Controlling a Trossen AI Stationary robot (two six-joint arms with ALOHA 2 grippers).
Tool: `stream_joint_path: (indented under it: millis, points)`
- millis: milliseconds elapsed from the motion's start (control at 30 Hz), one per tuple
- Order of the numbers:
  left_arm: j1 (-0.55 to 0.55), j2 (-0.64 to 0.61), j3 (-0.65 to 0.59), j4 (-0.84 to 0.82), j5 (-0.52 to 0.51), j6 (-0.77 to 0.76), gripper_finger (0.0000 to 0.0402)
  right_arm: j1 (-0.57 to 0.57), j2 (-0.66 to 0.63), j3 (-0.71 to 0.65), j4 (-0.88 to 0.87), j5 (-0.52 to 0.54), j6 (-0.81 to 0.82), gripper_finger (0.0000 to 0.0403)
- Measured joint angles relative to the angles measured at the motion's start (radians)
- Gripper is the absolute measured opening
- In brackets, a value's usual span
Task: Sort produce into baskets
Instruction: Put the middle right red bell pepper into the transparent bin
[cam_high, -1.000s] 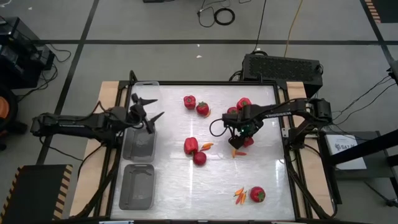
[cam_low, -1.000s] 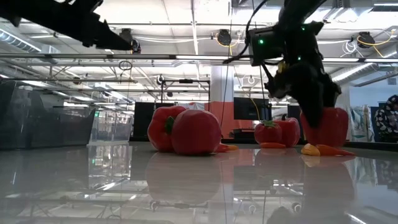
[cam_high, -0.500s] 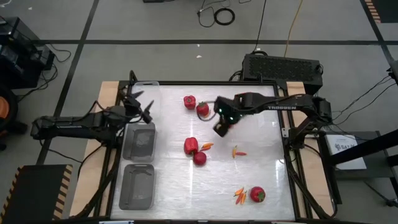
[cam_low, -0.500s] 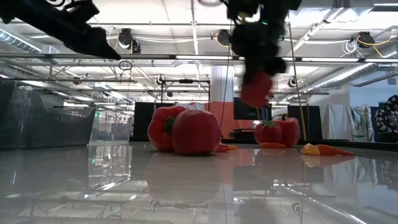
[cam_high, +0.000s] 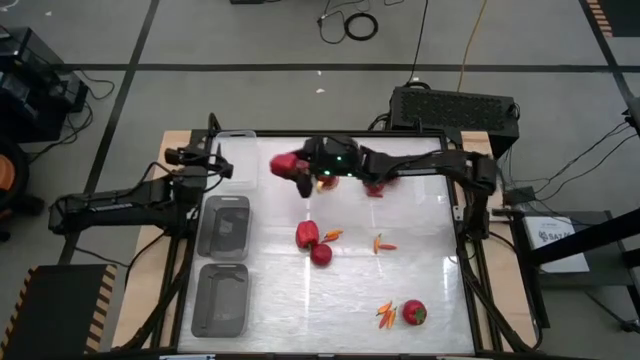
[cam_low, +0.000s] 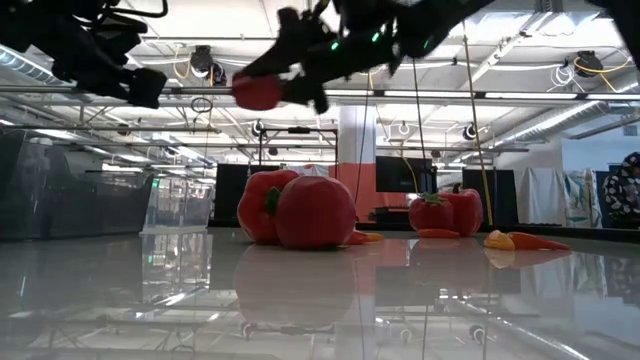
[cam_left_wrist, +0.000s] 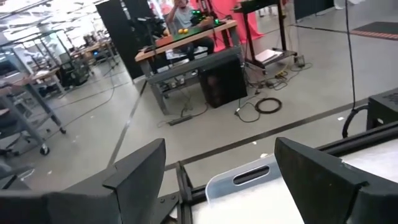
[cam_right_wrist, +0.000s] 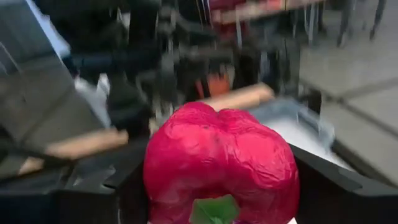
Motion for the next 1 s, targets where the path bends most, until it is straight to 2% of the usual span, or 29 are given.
stream_joint_path:
  millis: [100,267,600,733,867,1000]
  points:
    - [0.011,0.0,0.0,-0.001,0.001,0.0,0.0308,-0.019,0.1,0.045,0.123,0.0,0.002,0.0285]
    - [0.031,0.0,0.0,0.0,-0.013,0.0,0.0308,-0.033,0.294,0.217,0.138,0.003,0.032,0.0285]
    - [0.073,0.0,0.0,0.002,-0.029,0.0,0.0308,-0.031,0.624,0.723,-0.054,0.0,0.018,0.0286]
    - [0.075,0.001,0.0,0.008,-0.029,0.001,0.0308,-0.03,0.74,0.887,-0.1,0.006,0.018,0.0286]
    - [0.079,0.001,0.0,0.008,-0.029,0.001,0.0308,-0.024,0.803,0.955,-0.108,0.005,-0.008,0.0286]
    - [0.079,0.001,0.0,0.008,-0.029,0.001,0.0308,-0.021,0.807,0.963,-0.126,0.01,-0.082,0.0286]
